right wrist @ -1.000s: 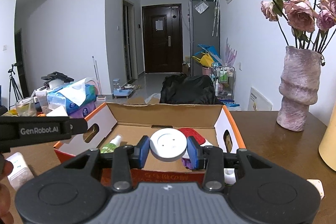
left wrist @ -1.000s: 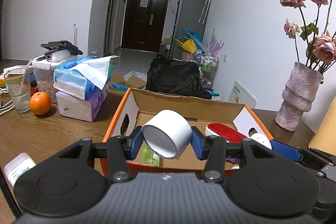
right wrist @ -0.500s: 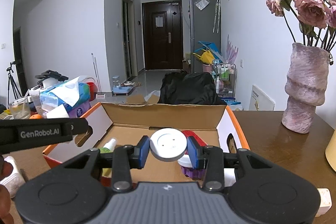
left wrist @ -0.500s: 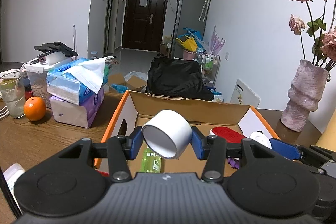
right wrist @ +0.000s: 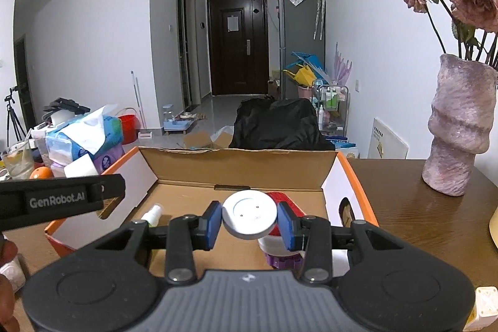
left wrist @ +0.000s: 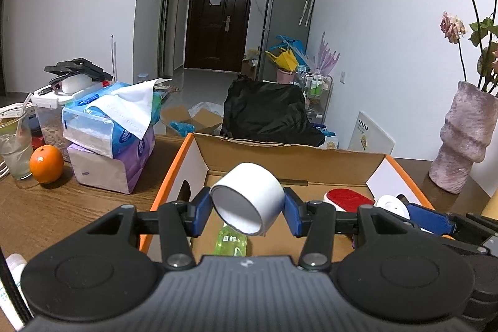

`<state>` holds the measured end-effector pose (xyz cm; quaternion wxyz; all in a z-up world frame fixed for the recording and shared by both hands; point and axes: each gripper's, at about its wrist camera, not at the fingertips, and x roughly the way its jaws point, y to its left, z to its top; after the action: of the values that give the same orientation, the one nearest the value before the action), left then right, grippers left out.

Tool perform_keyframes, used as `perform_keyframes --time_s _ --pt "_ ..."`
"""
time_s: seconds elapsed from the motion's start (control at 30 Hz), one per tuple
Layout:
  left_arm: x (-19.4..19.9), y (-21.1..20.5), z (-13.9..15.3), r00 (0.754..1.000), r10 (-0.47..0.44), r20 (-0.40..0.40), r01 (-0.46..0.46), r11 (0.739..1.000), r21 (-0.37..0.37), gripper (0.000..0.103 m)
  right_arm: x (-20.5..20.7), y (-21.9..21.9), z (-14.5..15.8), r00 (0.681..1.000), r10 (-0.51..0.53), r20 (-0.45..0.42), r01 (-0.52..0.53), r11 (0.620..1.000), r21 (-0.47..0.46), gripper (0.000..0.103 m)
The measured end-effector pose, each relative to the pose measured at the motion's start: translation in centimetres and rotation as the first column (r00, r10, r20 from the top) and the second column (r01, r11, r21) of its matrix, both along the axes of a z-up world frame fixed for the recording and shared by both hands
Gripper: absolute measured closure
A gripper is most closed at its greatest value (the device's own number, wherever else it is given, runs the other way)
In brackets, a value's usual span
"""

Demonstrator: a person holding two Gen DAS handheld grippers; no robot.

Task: Organize rigid objects
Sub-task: 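Carry the white tape roll and white lid over the cardboard box with both tools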

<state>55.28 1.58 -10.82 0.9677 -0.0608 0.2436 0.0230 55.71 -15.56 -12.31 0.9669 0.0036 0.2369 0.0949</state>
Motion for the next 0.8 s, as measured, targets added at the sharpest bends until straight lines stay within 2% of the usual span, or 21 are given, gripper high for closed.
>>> perform_keyframes --time_s 0.8 --pt "3.0 -0.7 -1.2 1.000 -0.010 -0.001 0.010 0.998 0.067 0.053 2.2 0.5 -1.0 0.999 -0.034 -0.030 0.033 0.999 -0.035 0.065"
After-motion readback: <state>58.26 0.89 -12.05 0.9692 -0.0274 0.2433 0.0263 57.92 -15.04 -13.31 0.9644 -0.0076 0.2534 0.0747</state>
